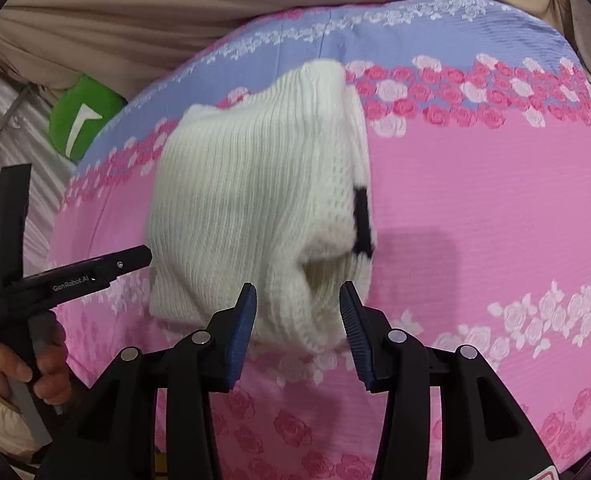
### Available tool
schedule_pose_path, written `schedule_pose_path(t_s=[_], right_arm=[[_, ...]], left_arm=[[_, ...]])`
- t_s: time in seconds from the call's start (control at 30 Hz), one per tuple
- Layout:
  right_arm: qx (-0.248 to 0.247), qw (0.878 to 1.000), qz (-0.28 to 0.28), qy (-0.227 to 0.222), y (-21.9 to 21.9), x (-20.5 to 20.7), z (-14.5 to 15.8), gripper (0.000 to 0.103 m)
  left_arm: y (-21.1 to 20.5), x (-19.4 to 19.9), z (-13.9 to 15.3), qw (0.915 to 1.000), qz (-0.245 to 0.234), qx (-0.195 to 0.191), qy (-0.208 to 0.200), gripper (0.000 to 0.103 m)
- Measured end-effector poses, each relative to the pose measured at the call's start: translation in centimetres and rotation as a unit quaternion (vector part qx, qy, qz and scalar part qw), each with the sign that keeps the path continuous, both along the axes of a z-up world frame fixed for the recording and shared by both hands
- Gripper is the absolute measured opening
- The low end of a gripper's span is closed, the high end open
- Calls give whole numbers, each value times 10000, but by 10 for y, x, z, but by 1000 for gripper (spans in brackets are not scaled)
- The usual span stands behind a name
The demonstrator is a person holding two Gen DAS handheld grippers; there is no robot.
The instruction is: Fold small clothes
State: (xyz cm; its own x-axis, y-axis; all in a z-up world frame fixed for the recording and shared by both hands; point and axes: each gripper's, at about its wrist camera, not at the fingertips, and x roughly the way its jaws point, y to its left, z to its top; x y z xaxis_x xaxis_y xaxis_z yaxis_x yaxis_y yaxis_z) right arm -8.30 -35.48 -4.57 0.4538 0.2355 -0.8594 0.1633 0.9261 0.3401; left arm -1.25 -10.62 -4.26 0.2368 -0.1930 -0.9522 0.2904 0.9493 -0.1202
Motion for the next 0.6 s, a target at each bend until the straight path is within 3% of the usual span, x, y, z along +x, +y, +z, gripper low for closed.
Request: schedule_pose_path(t_s=[0.07,0.13,0.2,0.27,0.33,0.4,0.6], right_arm=[[229,9997,-106,4,3,-7,-7,10],[542,9971,-200,-493,1,-20,14,9],[319,9970,-163,-692,4,-28,28,9],[75,9993,-164,-326,1,-27,6,9],[-155,9989,-234,370,-6,-20,-43,8],[22,9974,-337,641,-10,-17,-62,7],[-340,9988,-330,101,-5,-26,-6,19]], left_arm=[[-1,-8,-17,9995,-81,277,149,66],[3,-11,-29,9986,-55,463,257,60],[10,-14,-39,9979,14,522,392,59],[13,-16,-42,9977,44,536,410,59],[10,-16,-43,9976,7,575,386,59],[6,-17,-44,9971,-55,674,358,59],[3,-23,-28,9975,-76,675,190,57]])
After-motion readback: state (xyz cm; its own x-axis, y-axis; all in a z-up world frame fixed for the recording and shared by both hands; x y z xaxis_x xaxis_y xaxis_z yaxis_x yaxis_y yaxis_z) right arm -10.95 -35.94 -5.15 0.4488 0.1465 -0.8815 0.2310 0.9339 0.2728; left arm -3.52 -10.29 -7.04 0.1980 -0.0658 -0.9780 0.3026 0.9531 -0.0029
